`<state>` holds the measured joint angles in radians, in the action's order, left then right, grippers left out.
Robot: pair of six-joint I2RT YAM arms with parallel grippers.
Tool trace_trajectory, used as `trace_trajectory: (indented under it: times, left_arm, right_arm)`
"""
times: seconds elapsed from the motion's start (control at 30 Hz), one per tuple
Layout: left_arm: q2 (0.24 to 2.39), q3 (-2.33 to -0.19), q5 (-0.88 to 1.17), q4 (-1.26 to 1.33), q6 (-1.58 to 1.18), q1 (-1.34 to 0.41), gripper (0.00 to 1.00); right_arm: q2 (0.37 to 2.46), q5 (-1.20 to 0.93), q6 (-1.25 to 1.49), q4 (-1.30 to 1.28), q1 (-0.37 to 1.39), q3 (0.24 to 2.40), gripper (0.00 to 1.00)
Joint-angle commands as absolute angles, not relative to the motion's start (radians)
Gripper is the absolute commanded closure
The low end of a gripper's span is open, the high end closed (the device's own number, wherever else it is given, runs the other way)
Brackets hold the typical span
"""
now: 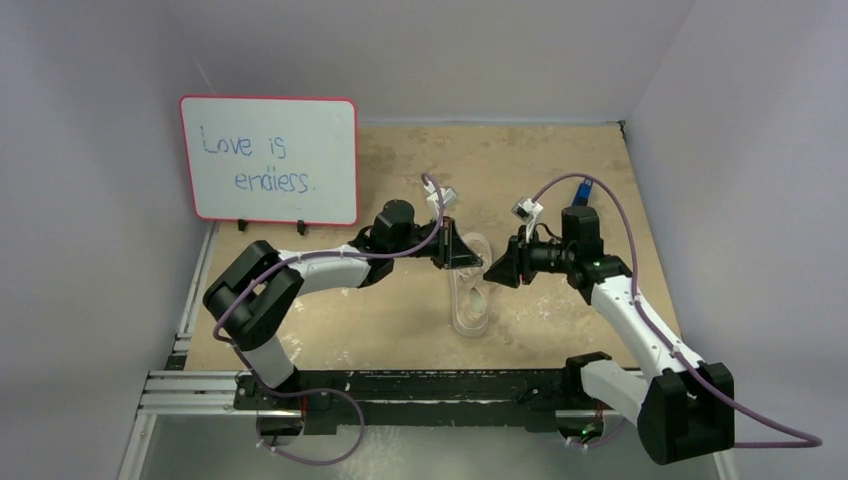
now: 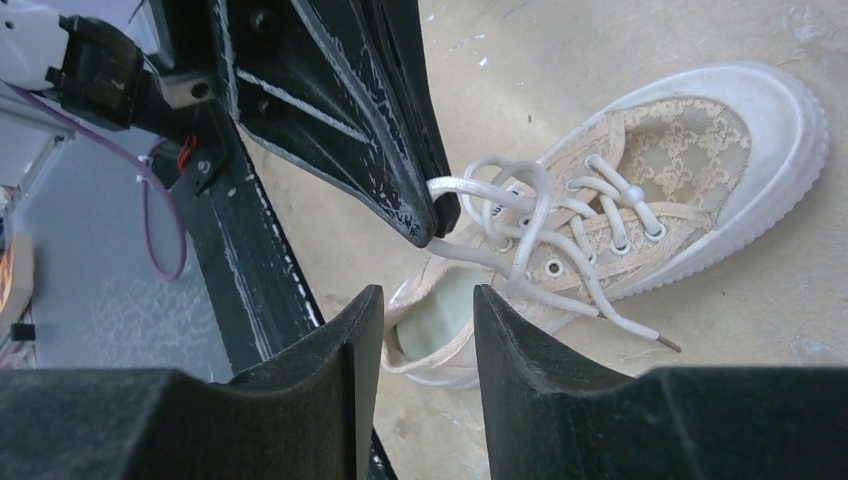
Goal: Tie the shoes
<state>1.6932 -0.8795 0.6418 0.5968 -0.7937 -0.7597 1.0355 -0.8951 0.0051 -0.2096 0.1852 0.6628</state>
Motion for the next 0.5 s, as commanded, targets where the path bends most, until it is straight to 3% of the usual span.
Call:
trace_trajectory:
  times: [0.0, 0.47]
  left_arm:
    - [1.718, -0.909, 0.684, 0.711, -0.839, -0.752, 1.00]
    - [1.719, -0.914, 0.700, 0.724, -0.858, -0.752, 1.00]
  right_arm:
    - [1.033, -0.970, -0.026, -0.072, 0.197, 0.629, 0.59]
    - [1.101, -0.901, -0.025, 0.072, 0.245, 0.600, 0.53]
